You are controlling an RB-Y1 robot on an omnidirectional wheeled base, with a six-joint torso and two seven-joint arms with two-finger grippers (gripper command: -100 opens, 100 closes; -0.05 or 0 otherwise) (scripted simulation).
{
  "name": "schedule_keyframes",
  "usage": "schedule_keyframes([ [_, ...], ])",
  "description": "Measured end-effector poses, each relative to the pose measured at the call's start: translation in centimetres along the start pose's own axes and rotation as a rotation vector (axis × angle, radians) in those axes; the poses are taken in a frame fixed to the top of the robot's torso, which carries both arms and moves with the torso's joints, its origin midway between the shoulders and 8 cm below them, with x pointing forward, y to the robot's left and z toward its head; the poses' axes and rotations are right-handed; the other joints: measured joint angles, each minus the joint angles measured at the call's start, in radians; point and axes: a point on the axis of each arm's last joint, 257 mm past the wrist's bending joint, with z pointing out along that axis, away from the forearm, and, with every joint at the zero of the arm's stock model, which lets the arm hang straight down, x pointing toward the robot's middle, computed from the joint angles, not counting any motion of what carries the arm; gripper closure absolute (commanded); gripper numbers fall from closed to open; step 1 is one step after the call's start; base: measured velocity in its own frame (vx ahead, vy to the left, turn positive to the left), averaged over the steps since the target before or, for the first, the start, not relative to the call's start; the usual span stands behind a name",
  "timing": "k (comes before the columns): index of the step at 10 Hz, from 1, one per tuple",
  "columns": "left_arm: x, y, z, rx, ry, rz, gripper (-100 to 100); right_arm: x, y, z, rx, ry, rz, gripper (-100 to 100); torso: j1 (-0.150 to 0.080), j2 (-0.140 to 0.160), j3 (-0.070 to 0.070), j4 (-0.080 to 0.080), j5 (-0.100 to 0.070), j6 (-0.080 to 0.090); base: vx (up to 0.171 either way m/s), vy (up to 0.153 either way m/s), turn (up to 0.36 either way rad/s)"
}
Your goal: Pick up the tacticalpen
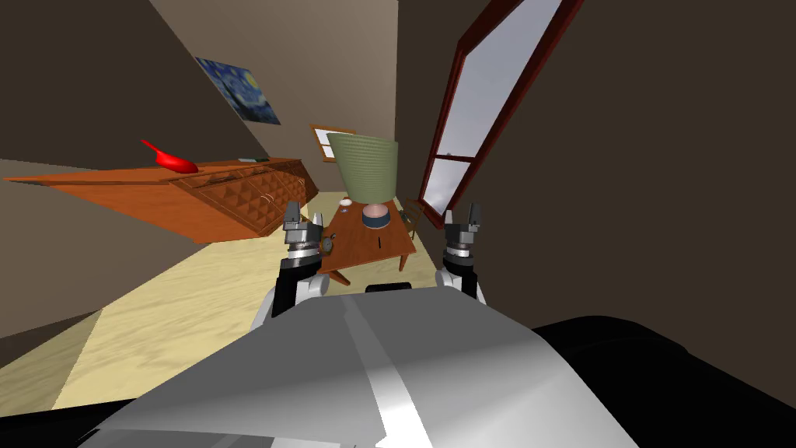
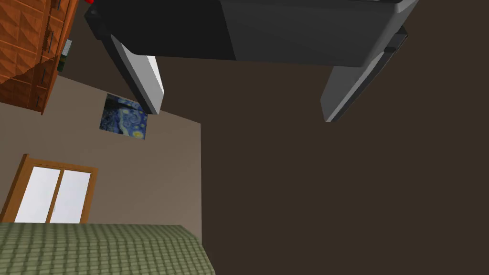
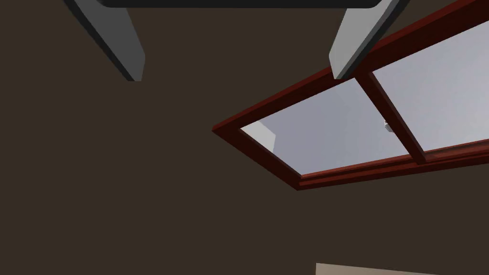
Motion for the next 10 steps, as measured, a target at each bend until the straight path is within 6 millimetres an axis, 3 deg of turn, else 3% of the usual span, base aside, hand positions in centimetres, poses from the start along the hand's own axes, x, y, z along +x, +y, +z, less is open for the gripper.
schedule_keyframes([
  [10, -1.6, 11.2, 2.7, -0.222, 0.033, 0.234, -100, 0.0, 0.0, 0.0, 0.000, 0.000, 0.000, 0, 0.003, 0.001, 0.000, 0.000, 0.001, 0.000, -0.022, 0.037, -0.215],
])
